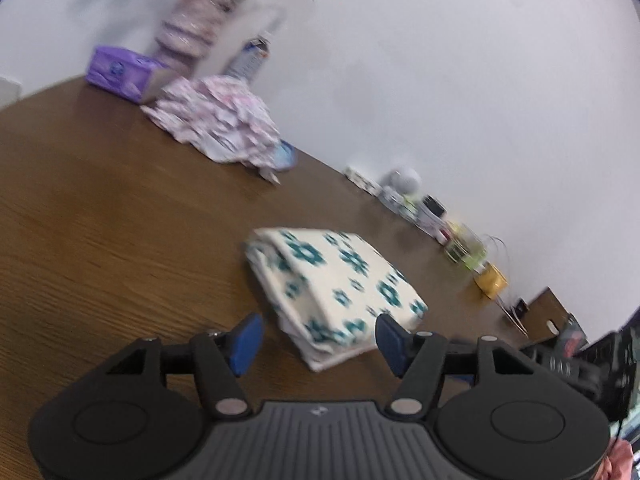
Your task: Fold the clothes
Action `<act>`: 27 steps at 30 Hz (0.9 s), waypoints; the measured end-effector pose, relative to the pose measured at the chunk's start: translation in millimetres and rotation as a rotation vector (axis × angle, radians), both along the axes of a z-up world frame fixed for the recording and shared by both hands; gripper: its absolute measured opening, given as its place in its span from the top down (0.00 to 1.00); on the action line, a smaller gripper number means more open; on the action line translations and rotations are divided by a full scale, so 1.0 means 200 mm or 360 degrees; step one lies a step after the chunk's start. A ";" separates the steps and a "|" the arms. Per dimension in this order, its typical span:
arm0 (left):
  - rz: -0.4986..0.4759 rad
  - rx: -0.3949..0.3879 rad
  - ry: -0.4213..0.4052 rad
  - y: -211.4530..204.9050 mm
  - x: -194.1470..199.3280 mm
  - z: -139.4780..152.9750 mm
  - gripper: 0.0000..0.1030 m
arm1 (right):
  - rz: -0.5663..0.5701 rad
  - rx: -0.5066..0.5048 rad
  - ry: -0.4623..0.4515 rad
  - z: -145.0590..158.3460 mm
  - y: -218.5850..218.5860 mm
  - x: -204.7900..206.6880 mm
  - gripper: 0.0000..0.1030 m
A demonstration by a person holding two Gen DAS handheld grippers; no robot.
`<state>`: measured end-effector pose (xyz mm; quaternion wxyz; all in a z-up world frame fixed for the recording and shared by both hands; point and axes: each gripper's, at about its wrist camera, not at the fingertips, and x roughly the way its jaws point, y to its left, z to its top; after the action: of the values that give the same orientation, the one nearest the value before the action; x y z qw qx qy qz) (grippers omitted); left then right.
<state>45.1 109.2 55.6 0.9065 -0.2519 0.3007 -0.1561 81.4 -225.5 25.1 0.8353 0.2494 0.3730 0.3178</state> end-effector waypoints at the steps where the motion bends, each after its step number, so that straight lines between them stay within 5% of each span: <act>1: -0.0011 0.0001 0.0003 -0.03 0.01 -0.01 0.41 | -0.0055 -0.0009 -0.0017 0.00 -0.05 0.01 0.52; 7: -0.0041 0.0099 0.0091 -0.14 0.04 -0.03 0.37 | -0.0271 -0.0118 -0.0097 0.00 -0.22 0.14 0.36; 13: -0.0132 0.0245 0.0097 -0.21 0.05 -0.04 0.37 | -0.0167 -0.0148 -0.0093 -0.03 -0.17 0.30 0.35; 15: -0.0149 0.0288 0.0090 -0.23 0.06 -0.05 0.39 | -0.0132 -0.0148 -0.0100 -0.03 -0.13 0.35 0.35; 17: -0.0157 0.0328 0.0075 -0.24 0.08 -0.06 0.52 | -0.0102 -0.0147 -0.0098 -0.04 -0.11 0.38 0.35; 20: -0.0125 0.0339 0.0085 -0.22 0.10 -0.08 0.63 | -0.0071 -0.0137 -0.0078 -0.06 -0.08 0.40 0.40; 23: -0.0078 0.0339 0.0092 -0.16 0.12 -0.09 0.63 | -0.0016 -0.0101 -0.0056 -0.06 -0.06 0.36 0.55; 27: -0.0008 0.0354 0.0096 -0.07 0.16 -0.09 0.63 | 0.0057 -0.0054 -0.0026 -0.08 -0.03 0.32 0.56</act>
<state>76.2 94.2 37.3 0.9190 -0.1535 0.3439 -0.1165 144.5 -231.8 9.9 0.8366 0.2260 0.3758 0.3283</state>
